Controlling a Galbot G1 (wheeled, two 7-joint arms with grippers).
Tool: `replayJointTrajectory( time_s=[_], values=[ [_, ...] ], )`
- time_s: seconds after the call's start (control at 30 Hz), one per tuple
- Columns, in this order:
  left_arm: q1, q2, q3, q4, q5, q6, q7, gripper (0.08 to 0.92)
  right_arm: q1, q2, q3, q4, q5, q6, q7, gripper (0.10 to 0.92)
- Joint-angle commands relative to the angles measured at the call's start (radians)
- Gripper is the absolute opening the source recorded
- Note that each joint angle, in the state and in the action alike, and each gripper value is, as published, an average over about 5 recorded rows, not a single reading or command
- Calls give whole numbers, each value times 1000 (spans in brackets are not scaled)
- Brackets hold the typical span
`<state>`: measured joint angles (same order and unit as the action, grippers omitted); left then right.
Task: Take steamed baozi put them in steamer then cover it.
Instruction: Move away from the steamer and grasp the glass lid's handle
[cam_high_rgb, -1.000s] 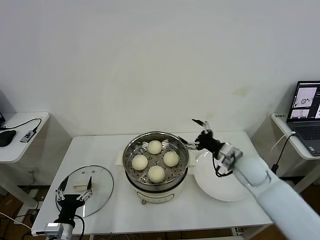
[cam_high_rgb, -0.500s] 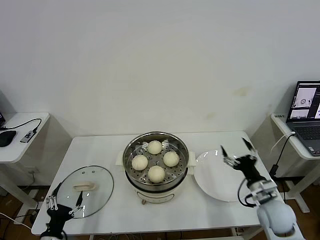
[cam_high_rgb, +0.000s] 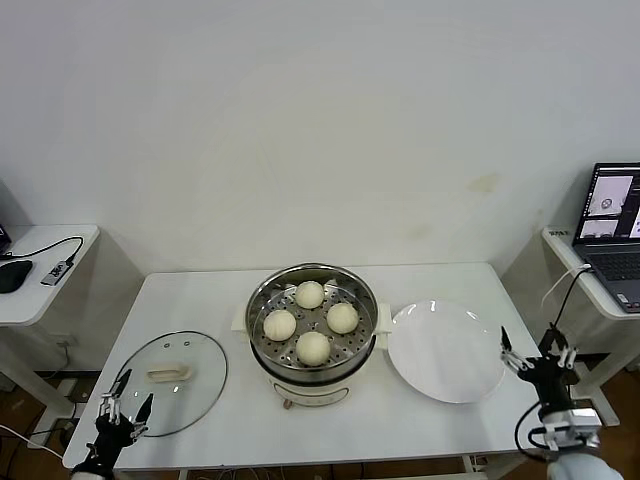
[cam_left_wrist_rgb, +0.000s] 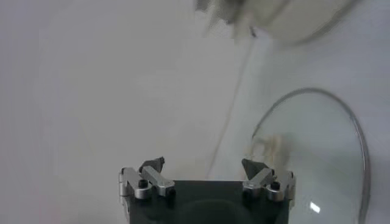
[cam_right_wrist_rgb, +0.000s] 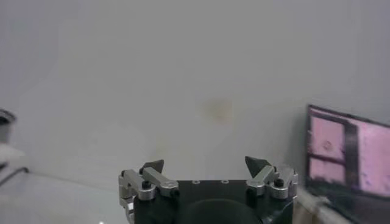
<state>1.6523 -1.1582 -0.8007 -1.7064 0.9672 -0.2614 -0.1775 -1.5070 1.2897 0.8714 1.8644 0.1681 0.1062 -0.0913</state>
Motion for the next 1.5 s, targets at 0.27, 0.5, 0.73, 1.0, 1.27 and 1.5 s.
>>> replayJointTrajectory(
  time_s=[0.27, 0.5, 0.73, 1.0, 1.27, 1.5],
  values=[
    [-260, 62, 108, 227, 194, -9, 21, 823, -86, 56, 52, 14, -33, 28, 3, 823],
    [-291, 83, 119, 235, 181, -1, 28, 823, -92, 68, 41, 16, -45, 31, 0, 823],
    [-338, 101, 147, 268, 150, 9, 48, 823, -107, 83, 24, 24, -77, 37, -1, 823],
    [-384, 105, 170, 313, 106, 16, 47, 823, -115, 92, 10, 26, -107, 40, -8, 823],
    [-403, 101, 188, 364, 69, 18, 36, 779, -133, 92, -1, 53, -138, 37, -9, 823],
    [-401, 100, 190, 377, 57, 16, 23, 584, -142, 101, -4, 66, -148, 39, -6, 823]
  ],
)
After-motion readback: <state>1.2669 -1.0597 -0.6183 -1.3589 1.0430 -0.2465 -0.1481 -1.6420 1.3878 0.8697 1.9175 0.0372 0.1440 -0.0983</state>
